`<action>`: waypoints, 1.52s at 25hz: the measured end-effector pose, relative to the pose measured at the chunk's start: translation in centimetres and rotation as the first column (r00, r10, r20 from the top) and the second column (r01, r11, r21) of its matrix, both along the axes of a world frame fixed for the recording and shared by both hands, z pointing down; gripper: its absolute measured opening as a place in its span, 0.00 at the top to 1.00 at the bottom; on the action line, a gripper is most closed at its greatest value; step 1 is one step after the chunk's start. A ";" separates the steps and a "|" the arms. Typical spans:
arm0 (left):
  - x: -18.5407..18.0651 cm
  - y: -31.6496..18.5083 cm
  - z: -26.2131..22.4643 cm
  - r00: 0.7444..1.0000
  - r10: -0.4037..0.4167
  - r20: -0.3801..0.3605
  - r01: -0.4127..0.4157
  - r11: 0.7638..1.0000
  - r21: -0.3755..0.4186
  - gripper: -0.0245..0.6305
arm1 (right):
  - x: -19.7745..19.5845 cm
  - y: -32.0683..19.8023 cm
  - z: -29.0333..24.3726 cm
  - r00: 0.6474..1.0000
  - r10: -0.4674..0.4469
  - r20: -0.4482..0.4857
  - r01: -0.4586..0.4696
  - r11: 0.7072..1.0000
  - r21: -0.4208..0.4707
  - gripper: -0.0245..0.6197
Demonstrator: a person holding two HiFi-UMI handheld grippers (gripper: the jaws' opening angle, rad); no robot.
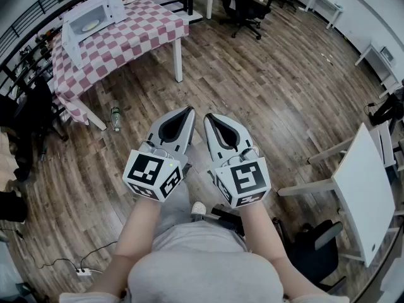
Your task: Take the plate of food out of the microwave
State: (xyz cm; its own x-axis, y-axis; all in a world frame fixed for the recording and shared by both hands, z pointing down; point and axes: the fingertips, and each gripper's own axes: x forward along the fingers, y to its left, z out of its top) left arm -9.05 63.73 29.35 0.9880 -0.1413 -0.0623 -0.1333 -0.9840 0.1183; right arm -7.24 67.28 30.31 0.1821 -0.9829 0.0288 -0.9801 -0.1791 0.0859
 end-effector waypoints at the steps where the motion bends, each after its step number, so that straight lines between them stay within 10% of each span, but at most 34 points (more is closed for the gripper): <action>1: 0.1 0.0 -0.1 1.000 -0.001 -0.001 0.001 1.000 0.002 0.96 | 0.3 0.1 -0.1 1.000 0.007 0.005 -0.007 1.000 0.004 0.92; 38: 5.8 -17.1 0.0 0.996 -0.087 -0.018 0.086 0.996 -0.012 0.96 | 6.7 -17.2 -0.2 0.998 -0.059 0.007 0.059 0.998 0.007 0.92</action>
